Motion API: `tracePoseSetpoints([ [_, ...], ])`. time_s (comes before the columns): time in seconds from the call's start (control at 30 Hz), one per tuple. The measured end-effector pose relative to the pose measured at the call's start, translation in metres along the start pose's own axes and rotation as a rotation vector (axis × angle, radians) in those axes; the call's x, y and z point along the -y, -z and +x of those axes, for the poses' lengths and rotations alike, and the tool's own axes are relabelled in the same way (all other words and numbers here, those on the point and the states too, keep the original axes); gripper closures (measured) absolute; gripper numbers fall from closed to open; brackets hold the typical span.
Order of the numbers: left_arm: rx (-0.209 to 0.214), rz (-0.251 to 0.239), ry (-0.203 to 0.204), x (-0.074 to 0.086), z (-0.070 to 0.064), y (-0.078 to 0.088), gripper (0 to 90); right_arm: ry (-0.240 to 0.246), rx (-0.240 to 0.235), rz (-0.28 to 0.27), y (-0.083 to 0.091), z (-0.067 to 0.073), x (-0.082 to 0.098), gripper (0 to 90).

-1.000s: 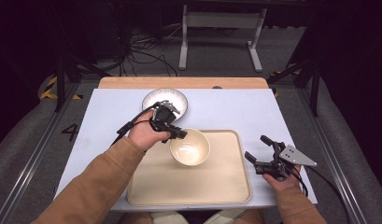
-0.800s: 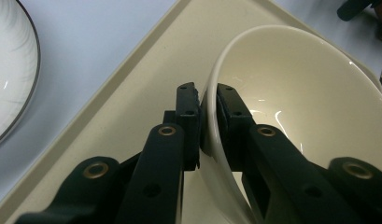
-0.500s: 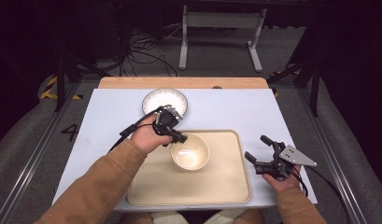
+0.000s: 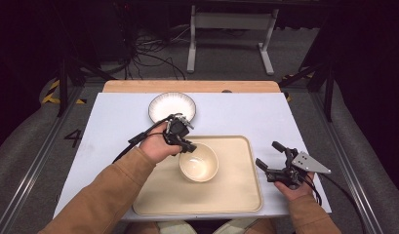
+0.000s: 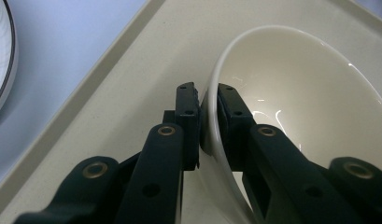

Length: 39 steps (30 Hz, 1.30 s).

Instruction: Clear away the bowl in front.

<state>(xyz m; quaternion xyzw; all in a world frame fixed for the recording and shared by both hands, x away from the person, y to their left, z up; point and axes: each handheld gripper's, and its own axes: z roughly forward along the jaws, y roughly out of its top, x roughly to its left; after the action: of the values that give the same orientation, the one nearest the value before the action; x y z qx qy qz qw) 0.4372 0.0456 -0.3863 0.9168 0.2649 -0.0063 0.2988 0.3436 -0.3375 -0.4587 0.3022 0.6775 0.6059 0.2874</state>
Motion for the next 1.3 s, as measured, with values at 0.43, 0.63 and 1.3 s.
tracePoseSetpoints([
  [0.43, -0.017, 0.012, -0.024, -0.0002, -0.0025, -0.0031, 80.1, -0.003, -0.001, -0.001, 0.0000, -0.0001, 0.0000, 7.7],
  [0.63, -0.022, 0.026, -0.049, -0.0005, -0.0047, -0.0002, 79.1, -0.003, -0.001, 0.001, 0.0000, -0.0003, 0.0000, 7.7],
  [1.3, -0.050, 0.066, -0.062, 0.0062, 0.0017, -0.0075, 62.3, -0.004, 0.000, 0.001, 0.0000, -0.0002, 0.0000, 7.8],
])
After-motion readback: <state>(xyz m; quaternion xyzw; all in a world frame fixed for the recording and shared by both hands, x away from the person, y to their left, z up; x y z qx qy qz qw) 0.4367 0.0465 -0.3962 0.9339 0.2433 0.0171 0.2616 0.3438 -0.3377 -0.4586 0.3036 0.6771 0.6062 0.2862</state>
